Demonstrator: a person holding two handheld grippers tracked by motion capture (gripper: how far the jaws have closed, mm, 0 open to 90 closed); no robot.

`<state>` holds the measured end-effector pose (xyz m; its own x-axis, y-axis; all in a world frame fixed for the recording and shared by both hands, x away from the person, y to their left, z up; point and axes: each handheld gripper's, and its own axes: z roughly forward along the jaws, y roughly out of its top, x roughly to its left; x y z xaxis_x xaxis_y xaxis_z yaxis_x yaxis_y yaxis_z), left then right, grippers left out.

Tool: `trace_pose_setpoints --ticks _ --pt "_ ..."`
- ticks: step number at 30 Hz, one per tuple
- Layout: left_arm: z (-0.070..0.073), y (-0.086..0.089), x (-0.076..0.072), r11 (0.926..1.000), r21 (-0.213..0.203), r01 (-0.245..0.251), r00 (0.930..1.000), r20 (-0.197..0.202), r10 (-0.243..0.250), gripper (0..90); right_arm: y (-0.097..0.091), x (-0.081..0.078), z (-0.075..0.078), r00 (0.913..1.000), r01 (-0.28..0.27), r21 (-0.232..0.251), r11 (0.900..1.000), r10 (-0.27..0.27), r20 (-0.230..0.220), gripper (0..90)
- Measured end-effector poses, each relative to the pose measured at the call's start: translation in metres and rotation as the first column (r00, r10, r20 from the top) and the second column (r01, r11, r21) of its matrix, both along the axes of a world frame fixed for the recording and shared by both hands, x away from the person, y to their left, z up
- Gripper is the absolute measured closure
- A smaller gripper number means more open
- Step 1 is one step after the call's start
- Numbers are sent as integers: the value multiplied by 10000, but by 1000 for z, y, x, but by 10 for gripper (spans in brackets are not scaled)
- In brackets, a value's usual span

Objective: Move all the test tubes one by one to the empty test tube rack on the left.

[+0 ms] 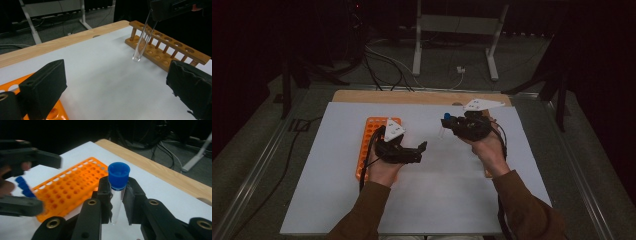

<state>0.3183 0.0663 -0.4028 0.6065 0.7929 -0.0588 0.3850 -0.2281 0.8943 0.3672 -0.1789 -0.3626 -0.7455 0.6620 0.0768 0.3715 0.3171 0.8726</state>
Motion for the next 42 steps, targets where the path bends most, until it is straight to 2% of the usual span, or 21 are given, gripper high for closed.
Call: trace_pose_setpoints --ticks 4,9,13,17,21,29,34,38,42 --pt "0 -9 1 9996 253 147 9999 59 -149 50 8 -4 3 9996 -285 67 9996 285 -39 766" --pt "0 -18 2 9990 359 278 9995 132 -283 85 17 -8 4 9979 -627 167 9979 629 -125 767" --pt "1 -21 2 9987 345 364 9988 308 -375 211 23 -10 4 9963 -835 199 9963 839 -205 766" --pt "1 -24 2 9989 348 330 9987 372 -343 382 27 -10 2 9943 -1004 276 9946 1013 -341 767" --pt "1 -25 3 9974 392 597 9974 389 -612 569 30 -11 1 9927 -1098 347 9934 1113 -462 767" --pt "1 -25 2 9957 227 900 9950 405 -909 764 32 -11 0 9899 -1304 336 9909 1320 -523 767" --pt "1 -26 2 9951 354 918 9949 388 -932 780 29 -10 -1 9872 -1413 531 9885 1447 -670 752" --pt "0 -22 6 9968 347 714 9970 257 -723 781 23 -9 0 9860 -1493 771 9858 1543 -632 649" --pt "2 -16 7 9981 285 546 9982 244 -553 781 14 -8 1 9887 -1368 884 9866 1416 -498 535"
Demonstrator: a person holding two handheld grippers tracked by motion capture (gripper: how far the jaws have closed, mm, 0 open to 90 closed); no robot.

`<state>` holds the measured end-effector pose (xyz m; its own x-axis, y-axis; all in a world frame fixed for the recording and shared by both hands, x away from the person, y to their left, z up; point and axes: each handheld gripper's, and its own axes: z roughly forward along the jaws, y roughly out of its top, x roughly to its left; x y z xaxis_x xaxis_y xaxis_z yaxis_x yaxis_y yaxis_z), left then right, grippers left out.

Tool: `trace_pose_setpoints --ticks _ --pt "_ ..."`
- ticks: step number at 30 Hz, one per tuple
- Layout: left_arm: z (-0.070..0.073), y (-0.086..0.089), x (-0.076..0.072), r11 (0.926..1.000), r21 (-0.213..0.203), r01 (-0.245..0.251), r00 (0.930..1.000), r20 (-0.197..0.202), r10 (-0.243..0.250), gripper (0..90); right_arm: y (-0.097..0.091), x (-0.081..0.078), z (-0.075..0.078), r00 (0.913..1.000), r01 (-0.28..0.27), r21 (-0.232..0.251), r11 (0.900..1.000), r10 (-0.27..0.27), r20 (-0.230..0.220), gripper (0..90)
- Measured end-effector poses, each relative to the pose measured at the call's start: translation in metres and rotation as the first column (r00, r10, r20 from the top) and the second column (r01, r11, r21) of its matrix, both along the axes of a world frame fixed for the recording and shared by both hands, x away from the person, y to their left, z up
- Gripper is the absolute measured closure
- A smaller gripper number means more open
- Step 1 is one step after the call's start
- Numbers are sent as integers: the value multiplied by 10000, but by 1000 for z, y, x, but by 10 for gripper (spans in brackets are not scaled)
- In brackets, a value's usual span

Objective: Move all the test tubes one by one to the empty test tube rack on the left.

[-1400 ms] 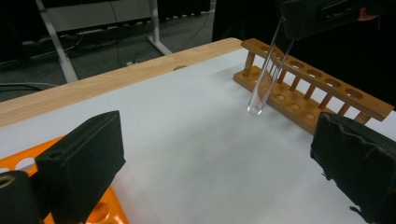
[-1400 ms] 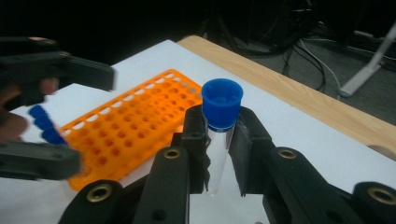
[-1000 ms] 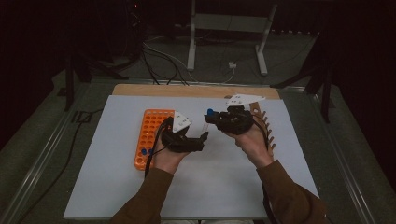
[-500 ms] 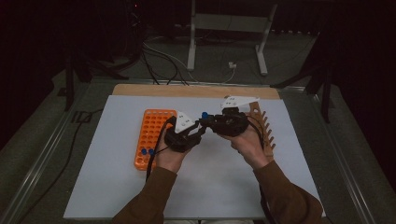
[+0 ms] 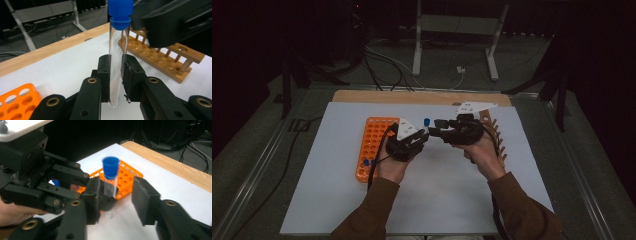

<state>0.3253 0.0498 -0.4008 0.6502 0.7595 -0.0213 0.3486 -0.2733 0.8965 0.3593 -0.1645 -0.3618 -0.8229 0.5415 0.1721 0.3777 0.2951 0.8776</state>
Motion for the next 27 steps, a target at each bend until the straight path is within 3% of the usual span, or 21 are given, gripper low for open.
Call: trace_pose_setpoints --ticks 5,11,19,27 --pt "3 9 1 9998 -91 -193 9998 -23 193 782 -13 3 -3 9988 480 150 9987 -480 -11 372" --pt "7 23 1 9987 -295 -422 9991 -10 422 782 -26 5 -12 9901 1401 -127 9901 -1400 111 158" --pt "10 45 0 9962 -416 -763 9971 17 764 783 -42 6 -24 9781 2081 -390 9773 -2079 102 76" --pt "9 71 -2 9918 -590 -1137 9935 -44 1136 783 -52 2 -30 9750 2220 -622 9731 -2211 215 23"
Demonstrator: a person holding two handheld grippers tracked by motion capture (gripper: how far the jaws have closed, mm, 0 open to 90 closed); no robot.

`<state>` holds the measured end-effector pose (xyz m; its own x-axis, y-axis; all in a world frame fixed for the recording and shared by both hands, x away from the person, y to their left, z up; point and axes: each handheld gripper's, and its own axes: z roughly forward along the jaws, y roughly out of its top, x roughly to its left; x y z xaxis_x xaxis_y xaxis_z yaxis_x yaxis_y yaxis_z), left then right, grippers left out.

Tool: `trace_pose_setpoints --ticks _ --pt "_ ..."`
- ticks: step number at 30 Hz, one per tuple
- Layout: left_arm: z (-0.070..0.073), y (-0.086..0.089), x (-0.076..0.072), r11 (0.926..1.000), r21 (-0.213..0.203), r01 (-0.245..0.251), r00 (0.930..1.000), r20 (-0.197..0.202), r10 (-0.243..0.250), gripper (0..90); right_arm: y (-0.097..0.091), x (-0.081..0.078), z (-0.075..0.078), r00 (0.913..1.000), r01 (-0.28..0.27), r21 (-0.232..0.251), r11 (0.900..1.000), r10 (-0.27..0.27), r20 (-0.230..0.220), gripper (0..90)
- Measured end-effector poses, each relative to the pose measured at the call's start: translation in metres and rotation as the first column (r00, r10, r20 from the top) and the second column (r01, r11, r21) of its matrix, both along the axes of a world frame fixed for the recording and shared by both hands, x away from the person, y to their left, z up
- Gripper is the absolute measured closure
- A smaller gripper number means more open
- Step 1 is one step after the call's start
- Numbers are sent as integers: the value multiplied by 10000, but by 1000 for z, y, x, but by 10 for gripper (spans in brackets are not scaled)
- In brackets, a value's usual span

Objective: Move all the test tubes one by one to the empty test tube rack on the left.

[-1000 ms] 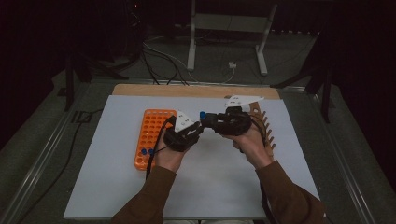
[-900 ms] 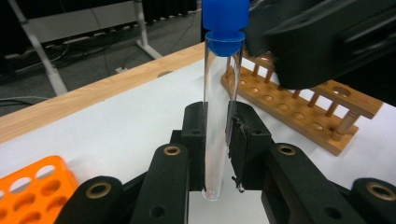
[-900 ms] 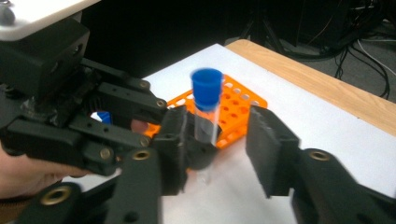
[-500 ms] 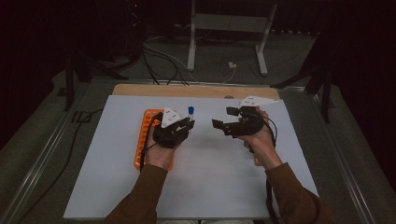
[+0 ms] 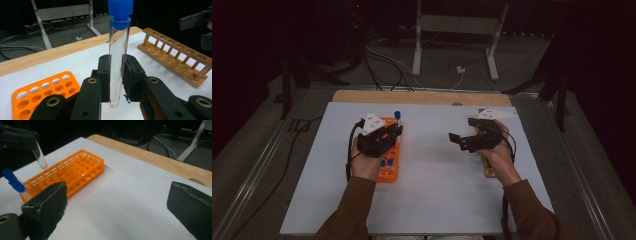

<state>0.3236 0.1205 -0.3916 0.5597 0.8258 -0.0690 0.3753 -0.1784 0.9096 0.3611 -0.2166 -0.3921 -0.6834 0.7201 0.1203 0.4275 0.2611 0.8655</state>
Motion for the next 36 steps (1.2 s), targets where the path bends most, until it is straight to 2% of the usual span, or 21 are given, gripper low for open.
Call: trace_pose_setpoints --ticks 6,10,18,26,36 --pt "-2 19 -3 9994 -197 -278 9996 -7 278 783 -8 -5 -6 9998 178 -180 9997 -177 79 17" --pt "-4 31 -6 9989 -210 -426 9991 -28 425 783 -14 -9 -8 9986 411 -226 9989 -404 340 18" --pt "-7 53 -14 9962 -348 -798 9968 3 799 783 -28 -17 -12 9957 771 -86 9970 -766 527 18" --pt "-16 69 -23 9933 -429 -1071 9942 64 1075 783 -39 -21 -19 9922 1099 61 9939 -1101 584 18" --pt "-35 82 -35 9905 -482 -1285 9917 -76 1283 783 -51 -24 -30 9899 1372 347 9899 -1383 307 18"
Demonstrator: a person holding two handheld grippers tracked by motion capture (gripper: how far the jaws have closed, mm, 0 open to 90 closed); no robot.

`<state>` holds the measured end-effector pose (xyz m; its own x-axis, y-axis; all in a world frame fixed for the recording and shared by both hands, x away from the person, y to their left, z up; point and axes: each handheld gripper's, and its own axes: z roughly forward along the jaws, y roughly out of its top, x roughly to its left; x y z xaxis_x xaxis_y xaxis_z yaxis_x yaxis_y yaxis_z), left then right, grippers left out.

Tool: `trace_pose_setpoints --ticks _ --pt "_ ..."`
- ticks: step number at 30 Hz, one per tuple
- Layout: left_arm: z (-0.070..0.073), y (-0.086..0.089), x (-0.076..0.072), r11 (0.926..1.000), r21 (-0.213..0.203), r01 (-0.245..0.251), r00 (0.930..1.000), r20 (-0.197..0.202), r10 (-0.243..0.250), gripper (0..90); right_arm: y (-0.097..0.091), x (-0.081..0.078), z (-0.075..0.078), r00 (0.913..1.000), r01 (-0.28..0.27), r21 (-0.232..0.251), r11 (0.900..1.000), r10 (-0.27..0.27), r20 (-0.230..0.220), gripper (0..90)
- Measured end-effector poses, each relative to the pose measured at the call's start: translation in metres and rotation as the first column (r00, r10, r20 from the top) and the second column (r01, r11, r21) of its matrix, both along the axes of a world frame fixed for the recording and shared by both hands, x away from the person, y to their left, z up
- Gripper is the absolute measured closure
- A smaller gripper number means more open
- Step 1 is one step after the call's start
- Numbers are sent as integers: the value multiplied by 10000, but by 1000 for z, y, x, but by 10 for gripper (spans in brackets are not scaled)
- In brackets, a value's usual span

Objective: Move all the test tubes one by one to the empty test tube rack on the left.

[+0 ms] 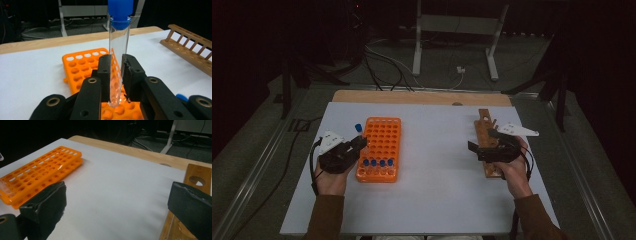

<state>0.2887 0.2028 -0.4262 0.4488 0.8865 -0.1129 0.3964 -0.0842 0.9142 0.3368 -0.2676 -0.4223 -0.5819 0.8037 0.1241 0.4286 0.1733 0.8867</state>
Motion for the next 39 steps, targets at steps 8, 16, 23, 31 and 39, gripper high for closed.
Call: trace_pose_setpoints --ticks 8,16,23,31,39 --pt "-13 6 -10 9999 2 -100 9999 5 100 783 -5 -2 0 10000 94 75 9999 -95 24 19" --pt "-26 10 -21 9998 -43 -191 9998 -94 191 782 -7 -4 -1 9999 101 144 9998 -101 9 18" --pt "-34 10 -25 9999 50 -119 9995 -290 121 783 -10 -5 -2 9999 117 242 9996 -117 5 18" --pt "-40 7 -30 9991 414 23 9987 -505 -2 782 -13 -6 -2 9999 146 309 9994 -147 16 18" --pt "-49 9 -34 9977 683 -35 9963 -855 94 782 -14 -6 -2 9999 146 333 9993 -147 12 19"
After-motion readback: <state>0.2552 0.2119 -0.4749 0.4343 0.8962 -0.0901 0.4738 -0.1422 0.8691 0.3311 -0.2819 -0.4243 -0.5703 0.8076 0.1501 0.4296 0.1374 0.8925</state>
